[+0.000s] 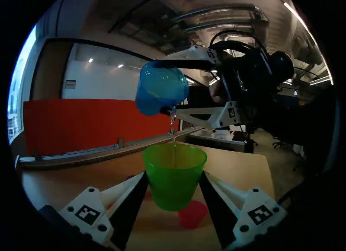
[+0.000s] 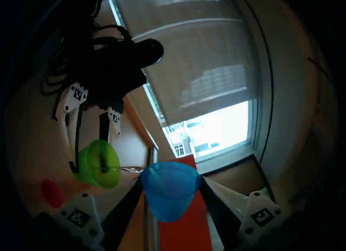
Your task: Pour water
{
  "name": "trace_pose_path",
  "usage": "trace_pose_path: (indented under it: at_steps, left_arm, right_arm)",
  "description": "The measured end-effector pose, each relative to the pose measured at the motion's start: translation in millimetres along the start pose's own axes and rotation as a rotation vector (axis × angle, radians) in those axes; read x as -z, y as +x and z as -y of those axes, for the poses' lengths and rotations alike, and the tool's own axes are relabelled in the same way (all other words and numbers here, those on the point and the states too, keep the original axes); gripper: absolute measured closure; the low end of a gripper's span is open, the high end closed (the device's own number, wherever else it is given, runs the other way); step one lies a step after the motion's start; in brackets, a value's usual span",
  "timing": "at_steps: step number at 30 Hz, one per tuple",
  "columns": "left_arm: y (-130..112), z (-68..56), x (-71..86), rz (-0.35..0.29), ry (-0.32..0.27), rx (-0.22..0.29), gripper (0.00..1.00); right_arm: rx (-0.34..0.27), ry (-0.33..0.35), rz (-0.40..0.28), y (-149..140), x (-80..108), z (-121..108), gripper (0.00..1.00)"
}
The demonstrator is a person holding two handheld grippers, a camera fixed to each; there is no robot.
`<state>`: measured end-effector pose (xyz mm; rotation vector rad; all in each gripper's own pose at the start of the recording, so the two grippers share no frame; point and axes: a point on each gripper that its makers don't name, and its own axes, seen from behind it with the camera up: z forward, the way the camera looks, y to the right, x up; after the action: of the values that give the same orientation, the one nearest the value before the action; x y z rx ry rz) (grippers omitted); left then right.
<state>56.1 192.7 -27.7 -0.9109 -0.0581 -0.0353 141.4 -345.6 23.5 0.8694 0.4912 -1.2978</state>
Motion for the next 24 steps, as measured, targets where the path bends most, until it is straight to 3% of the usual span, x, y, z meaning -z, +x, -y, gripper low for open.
trace_pose_path:
  at_steps: [24]
  left_arm:
    - [-0.6,-1.6,-0.9,0.001,-0.002,-0.004,0.19]
  right_arm:
    - [0.057,-0.01,-0.003,8.0,-0.8,-2.0,0.07]
